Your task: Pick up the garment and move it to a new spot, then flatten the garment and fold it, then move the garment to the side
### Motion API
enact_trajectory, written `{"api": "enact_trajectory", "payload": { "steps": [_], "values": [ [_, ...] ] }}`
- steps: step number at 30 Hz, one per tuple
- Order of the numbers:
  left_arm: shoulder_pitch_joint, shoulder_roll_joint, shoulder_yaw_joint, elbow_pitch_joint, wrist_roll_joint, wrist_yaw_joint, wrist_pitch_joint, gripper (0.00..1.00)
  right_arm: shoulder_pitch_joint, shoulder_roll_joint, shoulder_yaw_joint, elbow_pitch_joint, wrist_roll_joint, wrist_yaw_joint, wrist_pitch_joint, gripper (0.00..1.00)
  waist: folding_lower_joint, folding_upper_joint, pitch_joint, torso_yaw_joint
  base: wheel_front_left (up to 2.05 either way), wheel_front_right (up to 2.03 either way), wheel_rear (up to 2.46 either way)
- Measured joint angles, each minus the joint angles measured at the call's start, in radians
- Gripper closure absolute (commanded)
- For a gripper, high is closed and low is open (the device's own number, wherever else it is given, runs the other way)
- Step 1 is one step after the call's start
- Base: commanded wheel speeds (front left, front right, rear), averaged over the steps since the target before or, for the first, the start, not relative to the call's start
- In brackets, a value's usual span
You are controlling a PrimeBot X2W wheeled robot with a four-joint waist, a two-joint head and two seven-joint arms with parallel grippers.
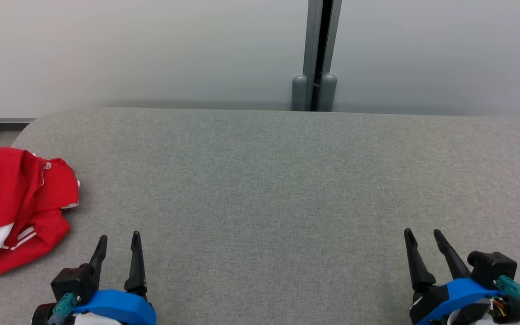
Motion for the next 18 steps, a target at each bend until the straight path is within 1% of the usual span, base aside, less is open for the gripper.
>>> {"api": "enact_trajectory", "payload": {
  "steps": [4,9,18],
  "values": [
    [0.006,-0.003,0.000,0.012,0.029,0.012,-0.008,0.00,0.002,0.005,-0.037,0.025,-0.062,0.000,-0.007,0.00,0.0000,0.0000,0.002,0.003,0.00,0.00,0.00],
    [0.011,-0.008,0.002,0.016,0.062,0.013,-0.017,0.00,0.002,0.019,-0.064,0.038,-0.123,0.000,-0.016,0.00,0.0000,0.0000,0.004,0.005,0.00,0.00,0.00],
    [0.004,-0.018,0.004,0.017,0.114,0.012,-0.036,0.00,0.000,0.025,-0.059,0.050,-0.186,0.000,-0.036,0.00,0.0000,0.0000,0.017,0.022,0.00,0.00,0.00]
  ]
}}
